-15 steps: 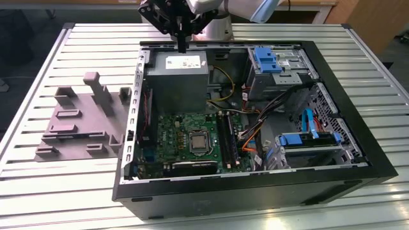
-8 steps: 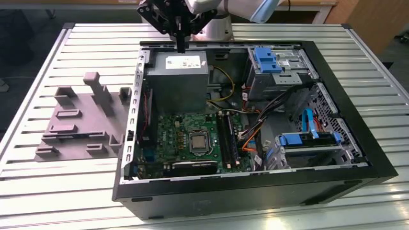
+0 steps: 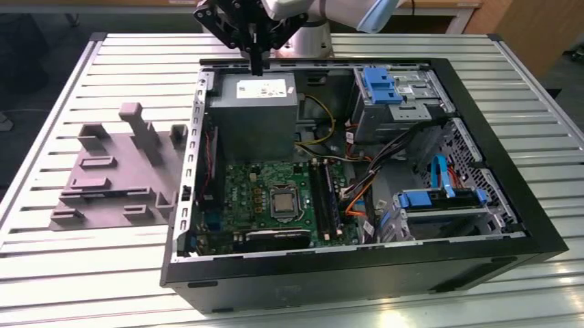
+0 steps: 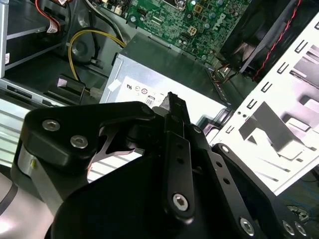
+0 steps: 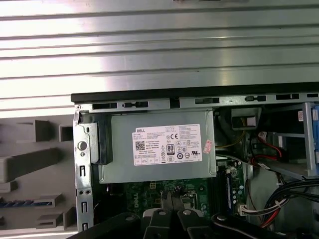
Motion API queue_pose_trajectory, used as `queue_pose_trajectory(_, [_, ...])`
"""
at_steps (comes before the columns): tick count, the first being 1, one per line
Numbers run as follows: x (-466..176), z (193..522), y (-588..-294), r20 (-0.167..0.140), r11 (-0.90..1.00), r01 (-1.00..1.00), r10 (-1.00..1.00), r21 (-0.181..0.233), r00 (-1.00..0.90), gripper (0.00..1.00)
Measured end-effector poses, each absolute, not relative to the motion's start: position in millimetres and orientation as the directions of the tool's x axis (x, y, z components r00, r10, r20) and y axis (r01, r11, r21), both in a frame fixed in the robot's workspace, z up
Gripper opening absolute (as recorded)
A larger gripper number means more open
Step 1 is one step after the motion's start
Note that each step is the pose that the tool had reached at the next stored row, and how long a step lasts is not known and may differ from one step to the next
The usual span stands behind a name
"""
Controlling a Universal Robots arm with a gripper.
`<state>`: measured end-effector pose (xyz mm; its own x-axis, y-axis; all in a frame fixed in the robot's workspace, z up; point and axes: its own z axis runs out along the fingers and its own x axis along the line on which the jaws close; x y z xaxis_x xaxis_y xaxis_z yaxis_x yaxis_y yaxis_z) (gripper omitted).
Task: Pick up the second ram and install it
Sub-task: 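Reach for the second ram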
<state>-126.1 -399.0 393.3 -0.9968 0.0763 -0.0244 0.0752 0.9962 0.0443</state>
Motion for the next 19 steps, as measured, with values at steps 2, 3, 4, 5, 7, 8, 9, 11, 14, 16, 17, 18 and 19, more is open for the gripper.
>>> queue_pose_trajectory(2, [-127,393,-399,-0.024,0.996,0.075,0.076,0.044,-0.997,0.11])
queue_pose_trajectory(3, [-128,393,-399,-0.024,0.996,0.075,0.076,0.044,-0.997,0.11])
queue_pose_trajectory(4, [-128,393,-399,-0.024,0.996,0.075,0.076,0.044,-0.997,0.11])
queue_pose_trajectory(5, [-129,393,-399,-0.024,0.996,0.075,0.076,0.044,-0.997,0.11])
queue_pose_trajectory(7, [-130,393,-399,-0.024,0.996,0.075,0.076,0.044,-0.997,0.11])
queue_pose_trajectory(8, [-131,393,-399,-0.024,0.996,0.075,0.076,0.044,-0.997,0.11])
queue_pose_trajectory(9, [-132,393,-399,-0.024,0.996,0.075,0.076,0.044,-0.997,0.11])
queue_pose_trajectory(11, [-134,393,-399,-0.024,0.996,0.075,0.076,0.044,-0.997,0.11])
queue_pose_trajectory(14, [-137,393,-399,-0.024,0.996,0.075,0.076,0.044,-0.997,0.11])
queue_pose_trajectory(16, [-139,393,-399,-0.024,0.996,0.075,0.076,0.044,-0.997,0.11])
queue_pose_trajectory(17, [-141,393,-399,-0.024,0.996,0.075,0.076,0.044,-0.997,0.11])
queue_pose_trajectory(18, [-142,393,-399,-0.024,0.996,0.075,0.076,0.044,-0.997,0.11])
queue_pose_trajectory(19, [-144,393,-399,-0.024,0.996,0.075,0.076,0.044,-0.997,0.11])
